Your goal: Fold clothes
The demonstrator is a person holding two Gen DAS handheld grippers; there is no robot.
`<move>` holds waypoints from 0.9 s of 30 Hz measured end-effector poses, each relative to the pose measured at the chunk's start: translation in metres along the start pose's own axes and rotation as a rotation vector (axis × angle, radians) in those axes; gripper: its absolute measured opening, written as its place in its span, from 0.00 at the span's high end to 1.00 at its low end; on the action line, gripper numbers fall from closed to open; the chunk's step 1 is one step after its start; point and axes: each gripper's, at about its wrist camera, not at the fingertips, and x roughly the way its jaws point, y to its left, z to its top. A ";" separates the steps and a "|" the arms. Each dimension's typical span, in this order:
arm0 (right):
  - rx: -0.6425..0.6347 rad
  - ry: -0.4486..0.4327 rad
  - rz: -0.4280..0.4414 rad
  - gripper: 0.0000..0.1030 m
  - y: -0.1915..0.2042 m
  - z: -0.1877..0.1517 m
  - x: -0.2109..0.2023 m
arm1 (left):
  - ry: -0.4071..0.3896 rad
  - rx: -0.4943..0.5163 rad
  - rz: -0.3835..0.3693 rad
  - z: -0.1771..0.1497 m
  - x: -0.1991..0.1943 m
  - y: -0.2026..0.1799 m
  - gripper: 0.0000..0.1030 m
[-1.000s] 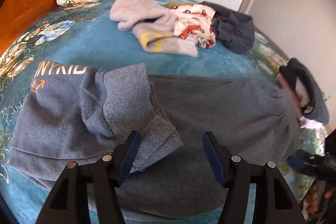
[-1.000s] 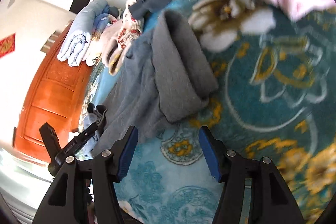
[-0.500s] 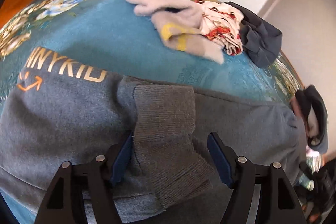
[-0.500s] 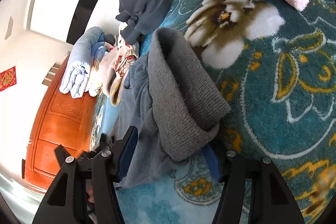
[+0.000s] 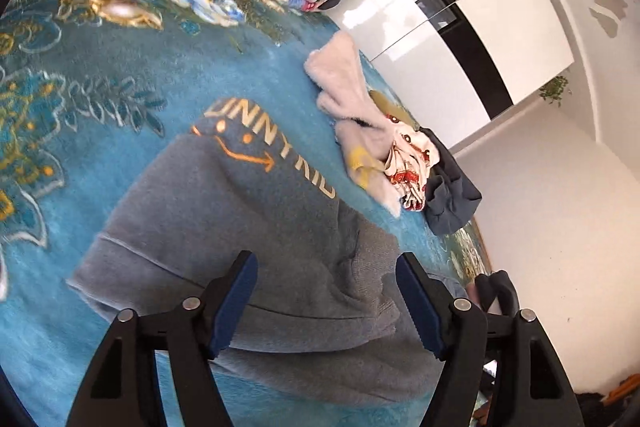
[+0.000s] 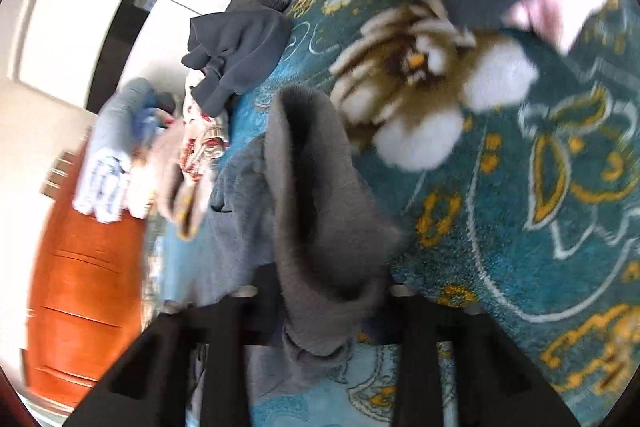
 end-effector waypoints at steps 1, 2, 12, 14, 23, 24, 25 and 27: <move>-0.013 -0.018 0.015 0.77 0.011 0.000 -0.007 | -0.011 0.005 -0.002 0.003 -0.006 0.004 0.27; -0.039 -0.037 0.027 0.77 0.024 0.001 -0.013 | -0.023 0.011 -0.004 0.006 -0.011 0.007 0.27; -0.687 -0.065 0.121 0.78 0.284 -0.078 0.000 | -0.157 -0.131 0.111 0.032 -0.058 0.071 0.25; -0.775 -0.003 0.160 0.78 0.319 -0.118 0.028 | -0.176 -0.143 0.107 0.033 -0.064 0.076 0.25; -1.212 0.300 0.076 0.72 0.344 -0.287 0.142 | -0.177 -0.179 0.107 0.034 -0.068 0.089 0.25; -1.208 0.315 0.086 0.68 0.341 -0.288 0.144 | -0.177 -0.182 0.100 0.034 -0.069 0.090 0.25; -1.194 0.330 0.102 0.61 0.340 -0.284 0.145 | -0.171 -0.185 0.095 0.033 -0.067 0.091 0.25; -1.162 0.346 0.140 0.52 0.336 -0.276 0.135 | -0.158 -0.166 0.075 0.032 -0.063 0.085 0.25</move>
